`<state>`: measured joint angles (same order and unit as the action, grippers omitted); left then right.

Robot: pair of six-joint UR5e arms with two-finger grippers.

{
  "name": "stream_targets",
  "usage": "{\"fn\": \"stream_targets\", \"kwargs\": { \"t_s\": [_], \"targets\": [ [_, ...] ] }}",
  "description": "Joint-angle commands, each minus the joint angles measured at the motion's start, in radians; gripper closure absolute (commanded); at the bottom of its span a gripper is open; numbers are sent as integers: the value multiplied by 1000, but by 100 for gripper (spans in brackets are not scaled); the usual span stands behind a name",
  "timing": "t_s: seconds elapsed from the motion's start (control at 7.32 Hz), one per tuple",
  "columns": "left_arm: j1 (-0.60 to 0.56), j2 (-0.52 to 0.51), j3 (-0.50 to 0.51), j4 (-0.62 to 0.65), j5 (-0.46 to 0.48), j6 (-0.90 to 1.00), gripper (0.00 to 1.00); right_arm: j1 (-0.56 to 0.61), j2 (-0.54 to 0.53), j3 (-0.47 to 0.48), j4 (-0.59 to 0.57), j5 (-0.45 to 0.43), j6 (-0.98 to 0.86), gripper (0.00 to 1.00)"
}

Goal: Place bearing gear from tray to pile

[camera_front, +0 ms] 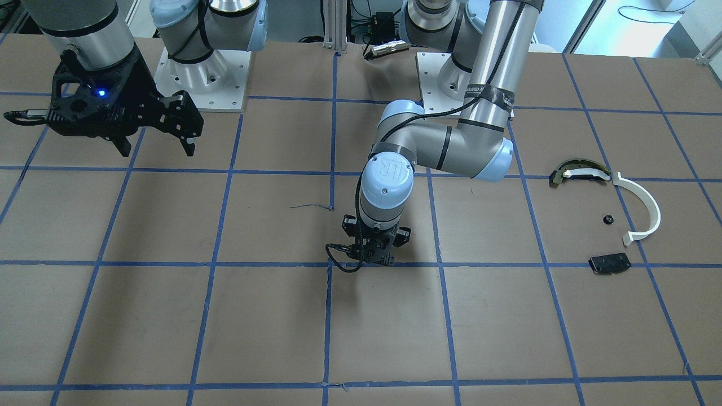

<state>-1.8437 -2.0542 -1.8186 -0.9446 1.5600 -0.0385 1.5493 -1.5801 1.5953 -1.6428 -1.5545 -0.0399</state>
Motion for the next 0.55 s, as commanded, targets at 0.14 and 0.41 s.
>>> {"fn": "stream_targets", "kwargs": {
  "t_s": [0.14,0.41],
  "targets": [
    [17,20,27,-22,-3,12,100,0,0,0,0,2,0,0],
    [158,63,176,-261,9,50,100,0,0,0,0,2,0,0]
  ]
}}
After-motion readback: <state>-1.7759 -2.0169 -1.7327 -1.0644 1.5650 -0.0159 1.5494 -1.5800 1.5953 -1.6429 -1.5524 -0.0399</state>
